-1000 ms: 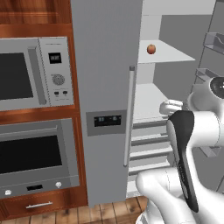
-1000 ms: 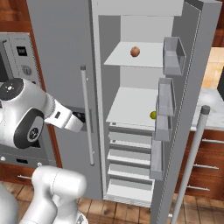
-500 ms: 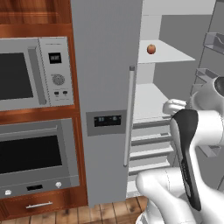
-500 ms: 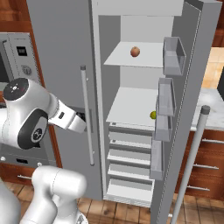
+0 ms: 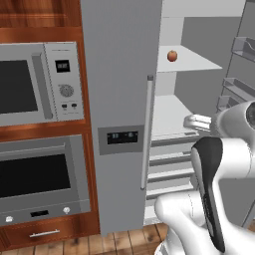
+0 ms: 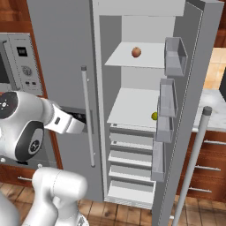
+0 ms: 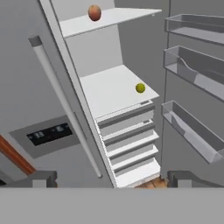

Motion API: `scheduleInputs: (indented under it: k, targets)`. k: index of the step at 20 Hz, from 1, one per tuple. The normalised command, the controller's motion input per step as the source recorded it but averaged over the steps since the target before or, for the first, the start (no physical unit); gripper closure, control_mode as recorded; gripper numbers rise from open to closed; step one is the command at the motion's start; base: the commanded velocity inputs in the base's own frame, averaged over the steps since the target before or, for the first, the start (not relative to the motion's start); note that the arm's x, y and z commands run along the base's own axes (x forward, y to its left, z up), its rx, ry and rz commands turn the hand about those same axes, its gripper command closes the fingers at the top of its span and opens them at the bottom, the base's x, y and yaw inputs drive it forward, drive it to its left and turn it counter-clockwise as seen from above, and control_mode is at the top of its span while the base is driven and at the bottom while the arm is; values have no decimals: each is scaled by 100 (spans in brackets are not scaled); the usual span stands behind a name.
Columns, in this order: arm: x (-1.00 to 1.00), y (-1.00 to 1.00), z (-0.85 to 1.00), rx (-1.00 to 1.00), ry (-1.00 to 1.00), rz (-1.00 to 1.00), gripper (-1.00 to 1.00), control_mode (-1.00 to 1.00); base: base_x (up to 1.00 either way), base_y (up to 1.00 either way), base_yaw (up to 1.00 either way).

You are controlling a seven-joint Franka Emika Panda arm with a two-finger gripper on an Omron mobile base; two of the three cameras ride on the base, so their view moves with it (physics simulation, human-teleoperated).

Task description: Retrieve the peach and pear from the fridge and place them into the bowl on the dining table.

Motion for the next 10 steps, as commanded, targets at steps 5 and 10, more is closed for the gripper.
scheduleInputs:
  k: [5, 10]
  targets:
    - [-7, 1, 0, -1, -8, 0, -100, 100, 0, 0, 0]
    - [0, 0, 0, 0, 0, 0, -100, 100, 9, -11, 0]
